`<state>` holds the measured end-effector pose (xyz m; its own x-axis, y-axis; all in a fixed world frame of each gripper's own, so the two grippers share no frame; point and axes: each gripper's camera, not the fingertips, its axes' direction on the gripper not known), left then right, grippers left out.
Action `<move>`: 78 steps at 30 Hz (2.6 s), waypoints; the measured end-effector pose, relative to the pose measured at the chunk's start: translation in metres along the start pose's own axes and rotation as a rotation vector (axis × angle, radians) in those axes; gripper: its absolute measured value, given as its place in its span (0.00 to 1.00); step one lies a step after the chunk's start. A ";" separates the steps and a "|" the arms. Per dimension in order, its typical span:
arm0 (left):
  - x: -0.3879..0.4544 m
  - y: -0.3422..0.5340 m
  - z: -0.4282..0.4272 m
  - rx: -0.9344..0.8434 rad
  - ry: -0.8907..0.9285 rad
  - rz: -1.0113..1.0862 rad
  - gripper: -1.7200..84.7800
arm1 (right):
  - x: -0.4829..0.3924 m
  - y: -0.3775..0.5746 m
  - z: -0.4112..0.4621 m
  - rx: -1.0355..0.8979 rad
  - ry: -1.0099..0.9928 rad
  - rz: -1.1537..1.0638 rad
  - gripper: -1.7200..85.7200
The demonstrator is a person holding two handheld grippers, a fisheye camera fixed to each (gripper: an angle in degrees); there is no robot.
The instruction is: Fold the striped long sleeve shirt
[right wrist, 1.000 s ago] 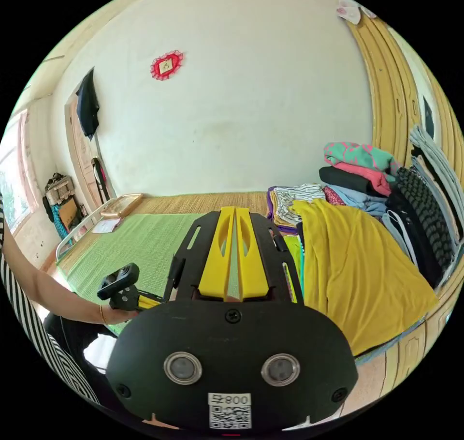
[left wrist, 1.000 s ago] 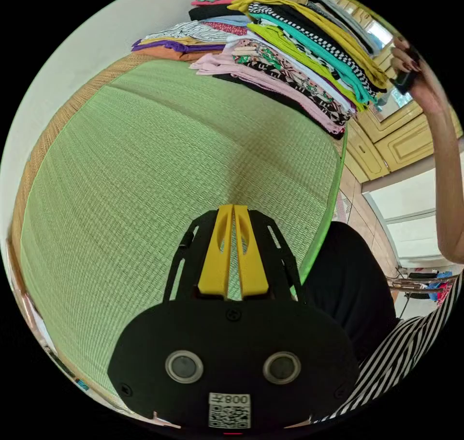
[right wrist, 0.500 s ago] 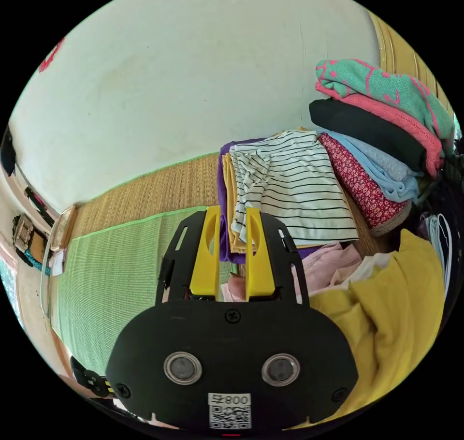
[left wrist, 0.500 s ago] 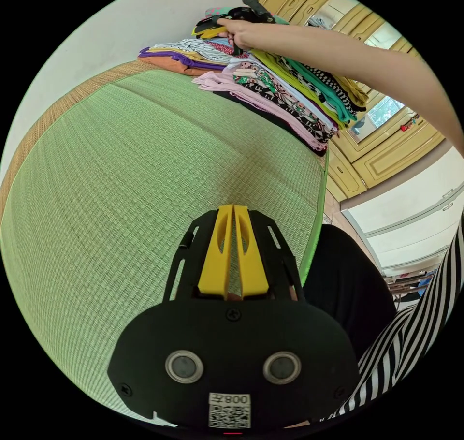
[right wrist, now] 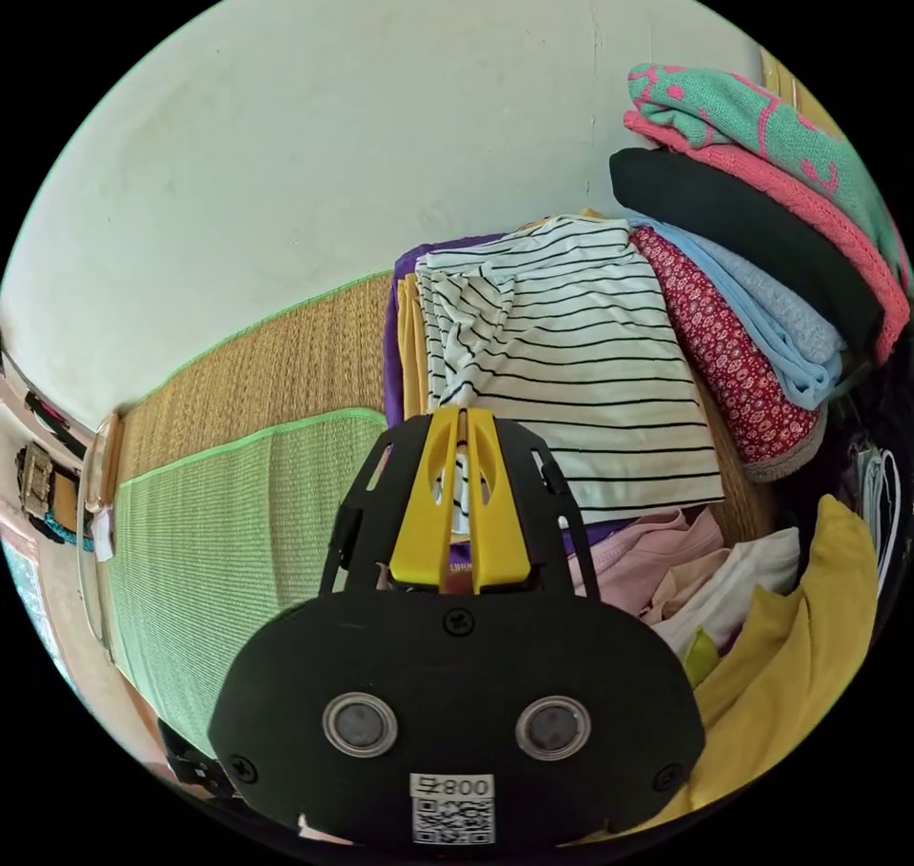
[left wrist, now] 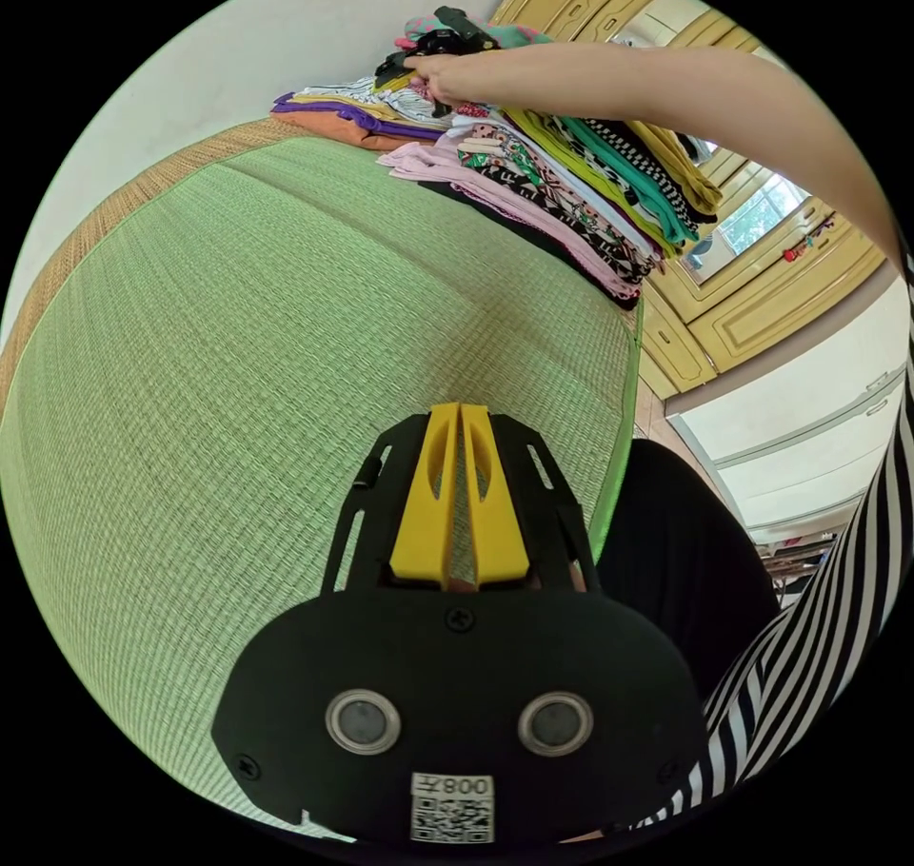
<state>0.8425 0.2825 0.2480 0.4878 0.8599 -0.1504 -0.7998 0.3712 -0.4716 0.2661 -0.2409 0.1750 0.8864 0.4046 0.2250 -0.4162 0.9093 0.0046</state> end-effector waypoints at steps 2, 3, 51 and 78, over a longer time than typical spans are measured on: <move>-0.021 0.013 0.006 0.002 0.027 -0.012 0.02 | -0.005 0.004 -0.022 0.053 -0.051 -0.002 0.03; -0.026 0.016 0.007 0.002 0.035 -0.015 0.02 | -0.011 0.007 -0.036 0.083 -0.112 -0.021 0.03; -0.385 0.371 -0.044 0.426 0.489 -0.629 0.09 | -0.458 0.225 -0.127 -0.427 -0.068 -0.648 0.09; -0.521 0.326 -0.030 0.262 0.452 -0.553 0.04 | -0.340 0.141 -0.166 -0.461 -0.095 -0.597 0.02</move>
<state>0.3381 -0.0550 0.1467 0.8925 0.3179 -0.3200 -0.4264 0.8259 -0.3688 -0.0600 -0.2342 -0.0622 0.9044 -0.1603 0.3953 0.2741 0.9285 -0.2505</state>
